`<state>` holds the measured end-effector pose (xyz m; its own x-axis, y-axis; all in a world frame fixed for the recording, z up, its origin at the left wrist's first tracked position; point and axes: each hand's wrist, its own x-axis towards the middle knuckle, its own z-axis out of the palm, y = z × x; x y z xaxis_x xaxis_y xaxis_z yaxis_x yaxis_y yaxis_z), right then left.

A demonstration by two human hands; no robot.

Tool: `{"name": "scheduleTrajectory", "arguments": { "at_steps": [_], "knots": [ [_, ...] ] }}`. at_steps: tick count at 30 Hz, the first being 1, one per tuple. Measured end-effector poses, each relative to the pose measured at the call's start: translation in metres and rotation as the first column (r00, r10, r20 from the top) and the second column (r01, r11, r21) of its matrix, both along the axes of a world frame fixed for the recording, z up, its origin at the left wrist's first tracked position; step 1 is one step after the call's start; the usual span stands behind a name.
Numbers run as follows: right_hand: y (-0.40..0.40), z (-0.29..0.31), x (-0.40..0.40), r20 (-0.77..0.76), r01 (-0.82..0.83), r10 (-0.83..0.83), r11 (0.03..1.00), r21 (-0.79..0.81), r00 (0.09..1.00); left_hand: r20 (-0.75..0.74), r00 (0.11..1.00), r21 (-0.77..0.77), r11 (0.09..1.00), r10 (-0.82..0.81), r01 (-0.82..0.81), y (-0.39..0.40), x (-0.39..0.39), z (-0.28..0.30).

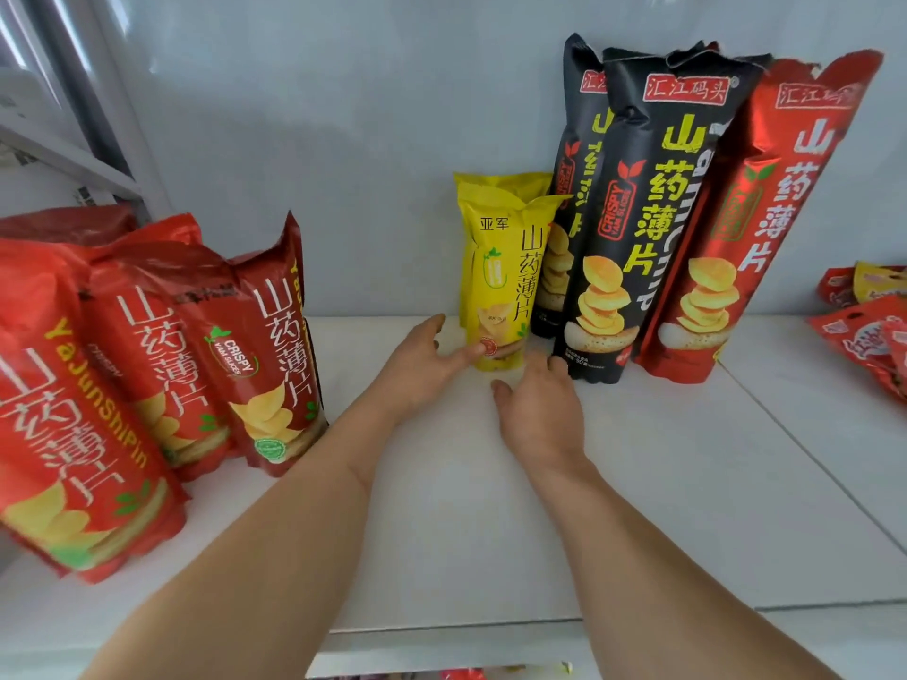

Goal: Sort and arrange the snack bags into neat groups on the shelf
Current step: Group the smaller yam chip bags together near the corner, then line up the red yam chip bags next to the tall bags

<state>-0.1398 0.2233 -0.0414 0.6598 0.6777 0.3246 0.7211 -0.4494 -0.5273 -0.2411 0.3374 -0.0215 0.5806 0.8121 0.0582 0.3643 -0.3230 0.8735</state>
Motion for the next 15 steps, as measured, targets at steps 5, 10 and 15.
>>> {"name": "scheduleTrajectory", "arguments": {
  "at_steps": [5, 10, 15],
  "knots": [
    [-0.024, -0.005, -0.018, 0.405, -0.036, 0.102, 0.985, -0.167, 0.909, -0.344, 0.931, 0.388, 0.921, 0.122, 0.022, -0.033, -0.038, -0.002],
    [-0.035, 0.001, -0.046, 0.554, -0.094, 0.16, 0.985, -0.146, 0.817, -0.417, 0.853, 0.726, 0.68, 0.313, 0.105, -0.076, -0.085, 0.002],
    [-0.036, 0.01, -0.082, 0.509, -0.241, 0.261, 0.965, -0.107, 0.82, -0.313, 0.861, 0.83, 0.556, 0.401, 0.042, -0.099, -0.132, 0.0]
  ]
}}
